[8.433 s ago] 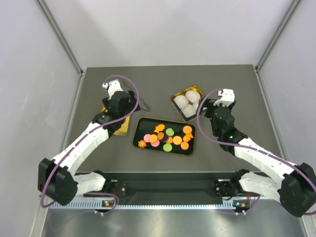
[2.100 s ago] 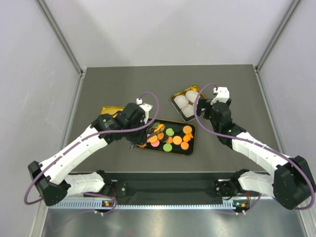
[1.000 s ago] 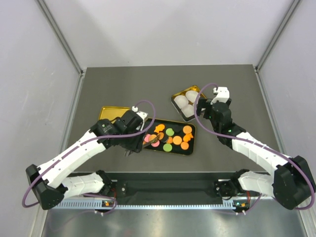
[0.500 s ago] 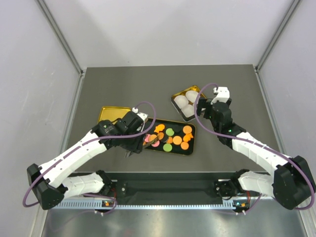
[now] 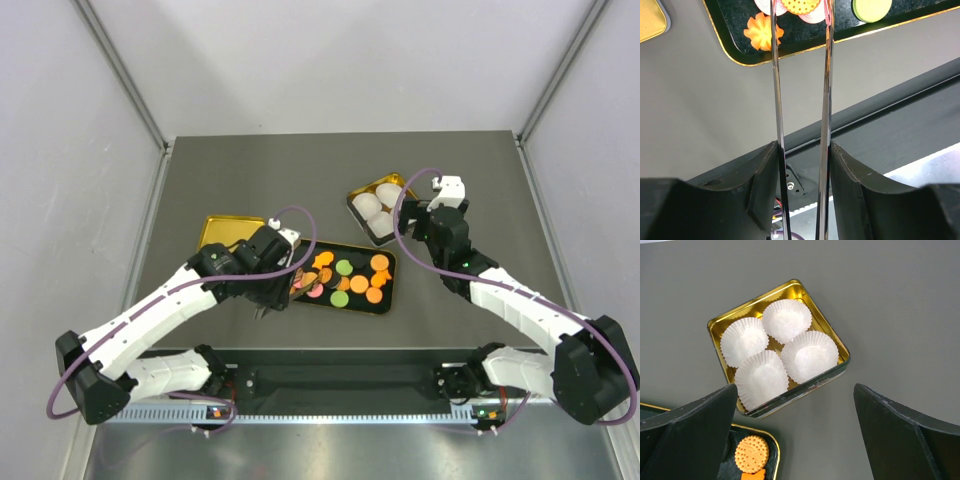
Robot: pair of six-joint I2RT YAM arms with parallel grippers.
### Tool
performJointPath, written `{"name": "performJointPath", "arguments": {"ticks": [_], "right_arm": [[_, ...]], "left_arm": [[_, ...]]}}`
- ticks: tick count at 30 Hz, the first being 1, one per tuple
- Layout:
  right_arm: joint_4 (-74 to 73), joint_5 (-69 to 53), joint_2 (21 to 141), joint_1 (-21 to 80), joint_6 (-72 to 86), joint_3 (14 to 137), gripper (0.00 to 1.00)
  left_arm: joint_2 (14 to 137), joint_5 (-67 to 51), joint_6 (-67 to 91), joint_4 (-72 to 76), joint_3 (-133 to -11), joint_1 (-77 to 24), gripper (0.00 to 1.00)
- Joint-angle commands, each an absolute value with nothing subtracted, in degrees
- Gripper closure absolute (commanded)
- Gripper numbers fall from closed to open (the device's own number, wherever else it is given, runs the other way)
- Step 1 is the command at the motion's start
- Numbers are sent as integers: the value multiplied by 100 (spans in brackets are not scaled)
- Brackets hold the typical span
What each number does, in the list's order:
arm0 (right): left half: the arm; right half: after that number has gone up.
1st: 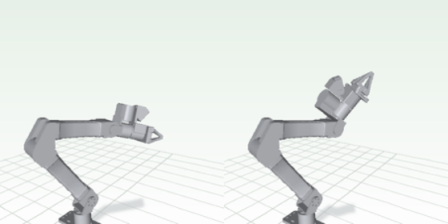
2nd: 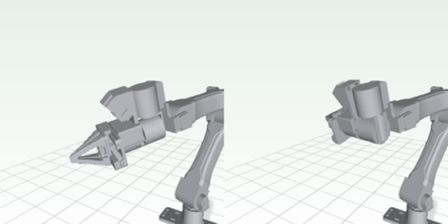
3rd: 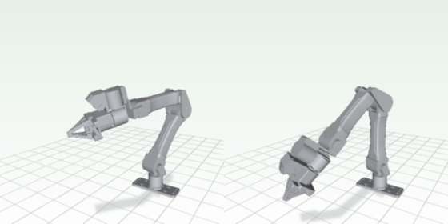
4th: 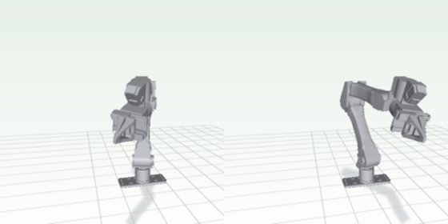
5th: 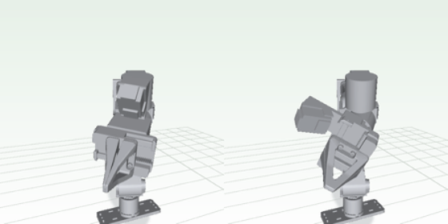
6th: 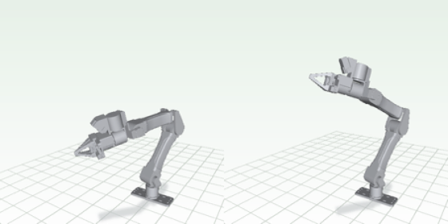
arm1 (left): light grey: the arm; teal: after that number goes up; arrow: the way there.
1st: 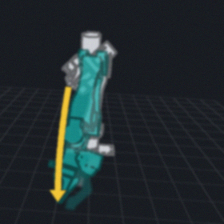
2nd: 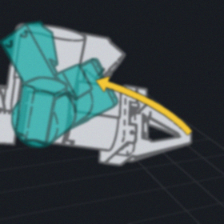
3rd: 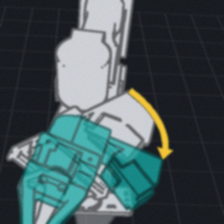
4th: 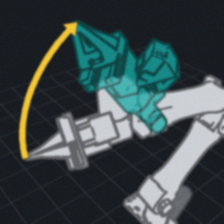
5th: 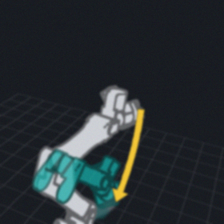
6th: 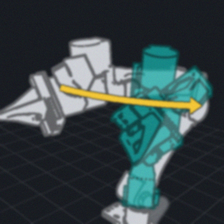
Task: Pack the cookies
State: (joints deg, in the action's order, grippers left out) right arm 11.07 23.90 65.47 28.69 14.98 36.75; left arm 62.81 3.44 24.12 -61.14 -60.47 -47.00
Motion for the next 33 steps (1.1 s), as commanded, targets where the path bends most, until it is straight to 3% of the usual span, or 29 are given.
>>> {"name": "performJointPath", "arguments": {"ticks": [1,9,13,33], "right_arm": [[1327,2373,6442,2812,1450,3665,0],[1327,2390,6434,2804,1459,3665,0],[1318,2399,6390,2813,1450,3639,0],[1283,2426,6381,2804,1468,3665,0]], "left_arm": [[6275,307,2478,-5897,-5986,-4720,52],[6240,308,2514,-5854,-5941,-4720,56],[6240,343,2522,-5845,-6038,-4728,66],[6573,844,2338,-5740,-7294,-4728,73]]}}
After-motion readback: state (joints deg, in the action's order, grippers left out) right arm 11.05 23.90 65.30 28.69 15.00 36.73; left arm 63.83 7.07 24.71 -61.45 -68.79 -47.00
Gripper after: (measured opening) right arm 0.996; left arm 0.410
